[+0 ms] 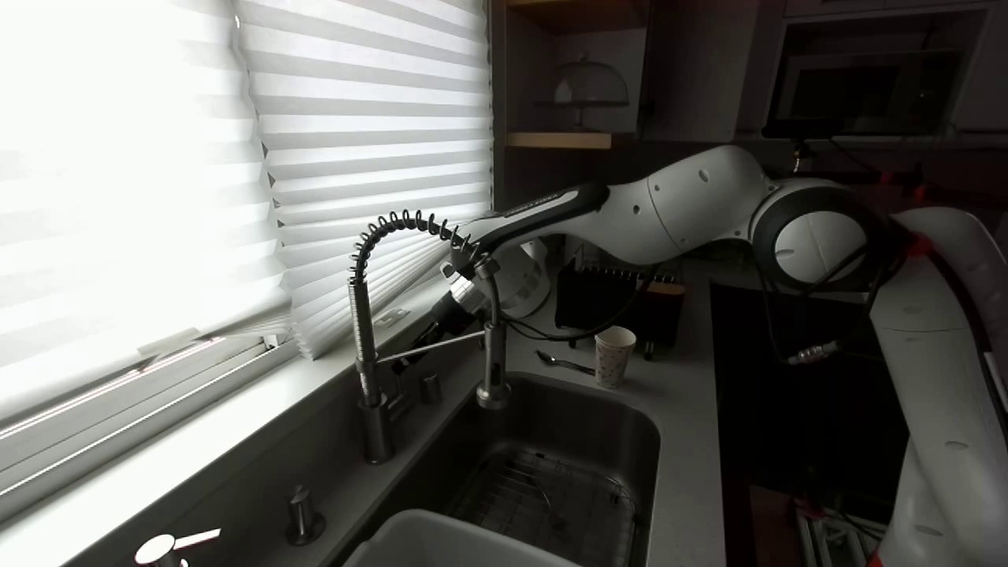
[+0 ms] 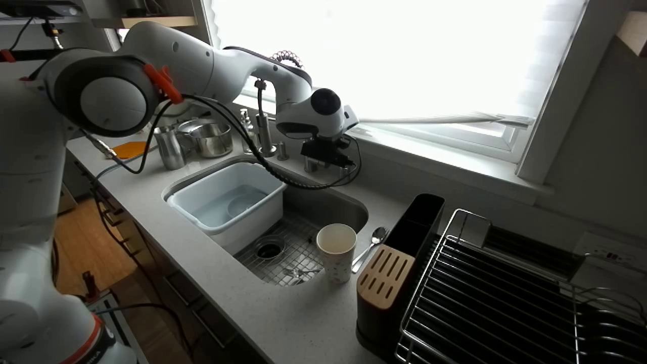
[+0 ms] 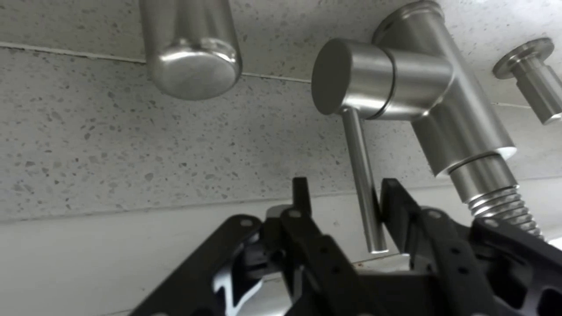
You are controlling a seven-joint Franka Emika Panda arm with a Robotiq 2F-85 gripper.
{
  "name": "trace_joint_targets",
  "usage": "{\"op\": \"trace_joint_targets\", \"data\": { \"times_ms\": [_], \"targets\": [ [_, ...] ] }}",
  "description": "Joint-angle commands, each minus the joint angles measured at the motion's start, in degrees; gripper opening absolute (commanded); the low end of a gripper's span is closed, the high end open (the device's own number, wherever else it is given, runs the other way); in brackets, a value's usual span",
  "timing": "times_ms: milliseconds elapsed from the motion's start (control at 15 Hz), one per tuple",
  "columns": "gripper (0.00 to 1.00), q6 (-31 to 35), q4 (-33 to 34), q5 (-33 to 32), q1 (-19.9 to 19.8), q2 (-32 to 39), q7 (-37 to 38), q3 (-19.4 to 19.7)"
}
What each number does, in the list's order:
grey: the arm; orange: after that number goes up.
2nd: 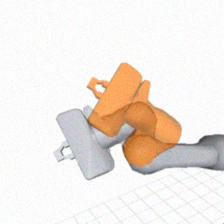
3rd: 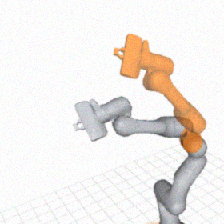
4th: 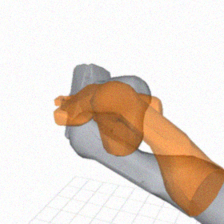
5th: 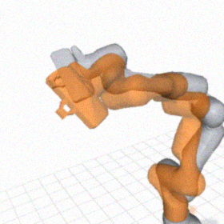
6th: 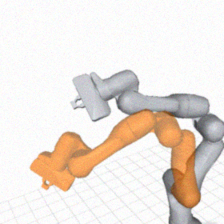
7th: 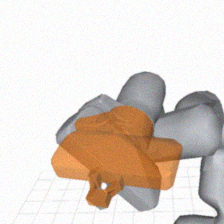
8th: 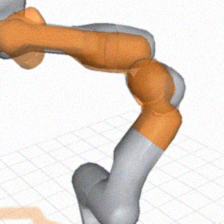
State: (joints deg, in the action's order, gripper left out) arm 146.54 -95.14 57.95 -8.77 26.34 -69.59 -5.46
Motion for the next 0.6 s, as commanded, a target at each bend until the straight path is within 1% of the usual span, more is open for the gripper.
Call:
{"op": "trace_joint_targets", "data": {
  "times_ms": [0,67,133,200,267,333,400,467,533],
  "targets": [
    [0.16,0.28,0.59,1.40,-0.63,0.83,-1.88,-0.25],
    [0.07,0.34,0.57,1.37,-0.56,0.83,-1.87,-0.27],
    [0.49,0.25,0.57,1.34,-0.59,0.84,-2.15,-0.35],
    [0.45,0.31,0.68,1.37,-0.60,0.90,-2.14,-0.36],
    [0.46,0.30,0.69,1.51,-0.66,0.91,-2.22,-0.40],
    [0.52,0.33,0.66,1.54,-0.72,0.89,-2.18,-0.37],
    [0.61,0.33,0.65,1.34,-0.76,0.85,-2.00,-0.23],
    [0.67,-0.36,0.22,0.43,-0.67,0.36,-0.45,0.28],
    [0.76,-2.23,-0.89,-1.68,-0.26,-0.58,3.31,1.45]
  ]
}}
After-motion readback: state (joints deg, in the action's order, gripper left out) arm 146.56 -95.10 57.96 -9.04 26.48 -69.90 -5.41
